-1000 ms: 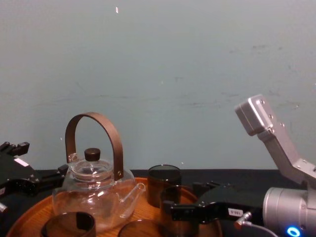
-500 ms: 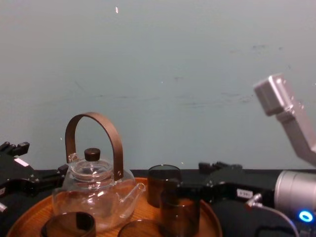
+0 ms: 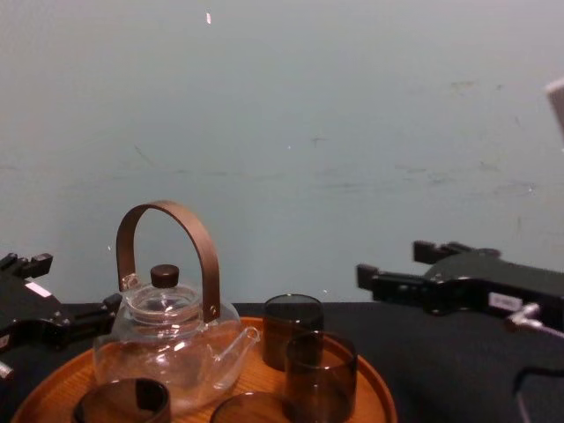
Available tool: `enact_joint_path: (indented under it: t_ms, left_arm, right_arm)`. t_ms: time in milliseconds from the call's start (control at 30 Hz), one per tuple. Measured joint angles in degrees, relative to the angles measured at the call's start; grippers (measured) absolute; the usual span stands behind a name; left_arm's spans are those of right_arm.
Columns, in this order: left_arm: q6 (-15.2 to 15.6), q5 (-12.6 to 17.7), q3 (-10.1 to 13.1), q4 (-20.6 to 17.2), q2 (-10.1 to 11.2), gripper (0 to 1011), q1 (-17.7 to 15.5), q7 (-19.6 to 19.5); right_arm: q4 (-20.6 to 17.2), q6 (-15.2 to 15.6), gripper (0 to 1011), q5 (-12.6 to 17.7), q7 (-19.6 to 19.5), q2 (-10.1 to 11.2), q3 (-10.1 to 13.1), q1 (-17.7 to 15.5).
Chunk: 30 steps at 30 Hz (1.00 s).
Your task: Pick up the glass from the table and place it on the tray.
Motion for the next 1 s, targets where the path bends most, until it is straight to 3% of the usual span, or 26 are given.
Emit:
enact_joint_path:
  t_ms: [500,1000]
  left_arm:
    - [0.0,0.0,0.0,0.0,0.0,1001,0.0,0.0]
    - [0.0,0.0,0.0,0.0,0.0,1001,0.0,0.0]
  right_arm:
    - [-5.0,-2.8,1002,-0.6,-4.3,3.2,5.2,-6.7]
    - [-4.2,-4.1,1002,-3.4,-6.1,2.5,7.4,-8.8]
